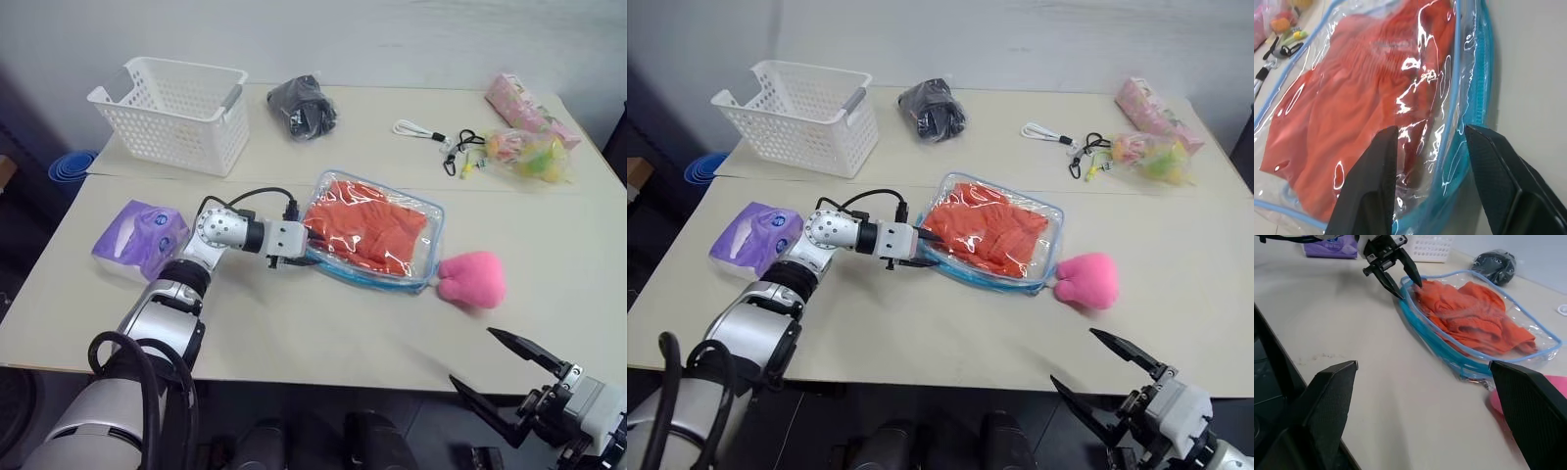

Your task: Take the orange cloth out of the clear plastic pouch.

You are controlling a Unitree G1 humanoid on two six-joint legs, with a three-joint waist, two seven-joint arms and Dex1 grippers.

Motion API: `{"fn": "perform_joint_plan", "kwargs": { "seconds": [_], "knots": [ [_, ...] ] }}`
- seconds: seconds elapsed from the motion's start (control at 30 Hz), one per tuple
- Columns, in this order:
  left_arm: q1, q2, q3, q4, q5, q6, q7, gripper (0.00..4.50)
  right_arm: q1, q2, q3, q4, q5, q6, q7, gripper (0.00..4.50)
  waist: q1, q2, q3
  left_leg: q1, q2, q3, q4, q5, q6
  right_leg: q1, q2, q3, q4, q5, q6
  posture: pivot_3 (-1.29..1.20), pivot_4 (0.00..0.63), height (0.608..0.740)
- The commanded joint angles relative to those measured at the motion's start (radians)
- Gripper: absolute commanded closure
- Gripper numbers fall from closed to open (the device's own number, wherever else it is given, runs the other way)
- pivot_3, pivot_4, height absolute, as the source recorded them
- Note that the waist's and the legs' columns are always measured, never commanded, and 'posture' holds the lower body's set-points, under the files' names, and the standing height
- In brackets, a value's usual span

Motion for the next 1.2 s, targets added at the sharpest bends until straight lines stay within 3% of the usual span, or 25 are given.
{"fn": "perform_joint_plan", "kwargs": {
  "seconds": [0.03, 0.27, 0.4, 0.57, 0.73, 0.9, 0.97, 1.07, 1.2],
  "knots": [
    [-0.013, 0.026, 0.016, -0.006, -0.009, -0.027, -0.017, 1.99, 0.020, 0.012, -0.007, -0.038, 0.003, -0.012, -0.014, 0.00, -0.001, 0.000, 0.000, 0.000, 0.000, 0.000, 0.000, 0.000, 0.000, 0.000, 0.000, 0.000, 0.000, 0.000, 0.000, 0.00, 0.150, 0.740],
    [-0.022, 0.027, -0.002, 0.014, 0.064, -0.041, 0.128, 0.07, 0.014, 0.006, 0.007, -0.040, 0.002, -0.002, -0.017, 0.00, 0.002, 0.000, 0.000, 0.000, 0.000, 0.000, 0.000, 0.000, 0.000, 0.000, 0.000, 0.000, 0.003, 0.000, 0.000, 0.00, 0.150, 0.740],
    [-0.031, 0.009, -0.039, 0.039, 0.156, -0.016, 0.290, 0.03, -0.008, -0.006, 0.018, -0.038, 0.004, 0.010, -0.016, 0.00, 0.002, 0.000, 0.000, 0.000, 0.000, 0.000, 0.001, 0.000, 0.001, 0.000, 0.000, 0.000, 0.003, 0.000, 0.000, 0.00, 0.150, 0.740],
    [-0.026, -0.007, -0.031, 0.051, 0.156, -0.003, 0.315, 1.19, -0.037, -0.025, 0.019, -0.039, 0.014, 0.028, -0.016, 0.00, 0.002, 0.000, 0.000, 0.000, -0.001, 0.000, 0.002, 0.000, 0.001, 0.000, 0.000, 0.000, 0.003, 0.000, 0.000, 0.00, 0.150, 0.740],
    [0.010, -0.004, 0.014, 0.025, 0.084, 0.020, 0.223, 2.87, -0.048, -0.031, 0.015, -0.027, 0.018, 0.028, -0.008, 0.00, 0.000, 0.000, 0.000, -0.001, 0.000, 0.000, 0.002, 0.000, 0.001, 0.000, 0.000, 0.000, 0.004, 0.000, 0.000, 0.00, 0.150, 0.740],
    [0.161, -0.026, 0.057, -0.202, -0.035, 0.201, 0.119, 4.48, -0.056, -0.034, 0.004, -0.006, 0.024, 0.024, 0.006, 0.00, -0.001, 0.000, 0.000, 0.000, 0.000, -0.001, 0.002, 0.000, 0.000, 0.000, 0.000, 0.000, 0.004, 0.000, 0.000, 0.00, 0.150, 0.740],
    [0.276, -0.033, 0.053, -0.407, -0.075, 0.337, 0.106, 4.48, -0.056, -0.037, -0.004, 0.000, 0.029, 0.024, 0.011, 0.00, -0.002, 0.001, 0.000, 0.000, 0.000, -0.001, 0.002, 0.000, 0.000, 0.000, -0.001, 0.005, 0.004, 0.000, 0.000, 0.00, 0.150, 0.740],
    [0.517, -0.047, 0.025, -0.847, -0.131, 0.700, 0.132, 4.48, -0.045, -0.048, -0.032, 0.004, 0.046, 0.030, 0.020, 0.00, -0.004, 0.004, -0.003, 0.000, 0.001, -0.002, 0.001, -0.001, 0.000, 0.001, -0.001, 0.009, 0.004, 0.000, 0.000, 0.00, 0.150, 0.740],
    [0.691, -0.072, -0.026, -1.215, -0.129, 1.070, 0.214, 4.48, 0.011, -0.073, -0.085, 0.001, 0.084, 0.041, 0.071, 0.00, 0.006, 0.005, -0.003, 0.001, 0.001, -0.005, 0.001, -0.001, 0.000, 0.003, -0.002, 0.010, 0.002, 0.000, 0.000, 0.00, 0.150, 0.740]
  ]
}}
